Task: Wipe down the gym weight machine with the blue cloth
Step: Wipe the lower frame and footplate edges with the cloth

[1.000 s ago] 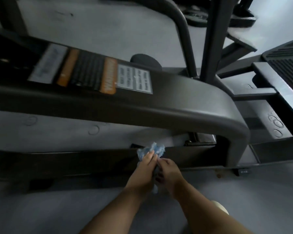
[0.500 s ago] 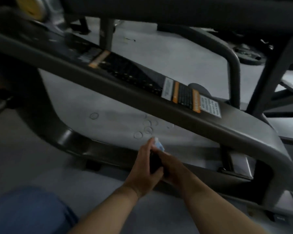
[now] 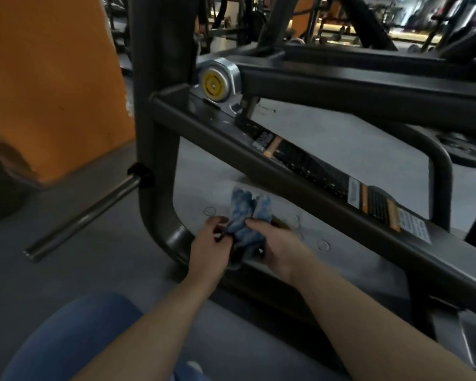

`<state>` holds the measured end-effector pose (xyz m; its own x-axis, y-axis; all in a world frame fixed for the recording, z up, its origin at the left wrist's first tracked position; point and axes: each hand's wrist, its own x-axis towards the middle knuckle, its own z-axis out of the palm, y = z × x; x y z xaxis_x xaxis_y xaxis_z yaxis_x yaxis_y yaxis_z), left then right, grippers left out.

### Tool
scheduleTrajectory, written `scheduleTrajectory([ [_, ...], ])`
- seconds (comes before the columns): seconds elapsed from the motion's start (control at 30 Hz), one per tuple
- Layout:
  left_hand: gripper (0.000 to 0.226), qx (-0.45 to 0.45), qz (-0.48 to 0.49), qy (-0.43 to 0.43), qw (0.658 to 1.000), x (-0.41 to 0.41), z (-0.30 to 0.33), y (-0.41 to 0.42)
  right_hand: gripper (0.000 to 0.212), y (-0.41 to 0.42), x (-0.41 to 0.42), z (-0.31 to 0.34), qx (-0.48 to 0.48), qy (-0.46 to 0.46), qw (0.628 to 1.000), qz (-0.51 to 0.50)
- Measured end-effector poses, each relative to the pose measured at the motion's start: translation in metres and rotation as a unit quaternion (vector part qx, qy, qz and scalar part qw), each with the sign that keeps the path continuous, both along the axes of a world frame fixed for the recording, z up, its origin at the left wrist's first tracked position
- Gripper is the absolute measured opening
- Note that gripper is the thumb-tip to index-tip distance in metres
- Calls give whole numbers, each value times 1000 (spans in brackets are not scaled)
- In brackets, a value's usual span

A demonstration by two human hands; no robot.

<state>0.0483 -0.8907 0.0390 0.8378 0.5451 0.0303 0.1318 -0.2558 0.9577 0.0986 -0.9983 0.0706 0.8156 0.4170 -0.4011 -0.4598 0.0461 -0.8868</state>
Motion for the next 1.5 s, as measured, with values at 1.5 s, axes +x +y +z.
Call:
scheduleTrajectory([
  [1.5, 34, -520, 27, -146, 841, 76, 136, 100, 60, 151, 77, 143, -411, -604, 643, 230],
])
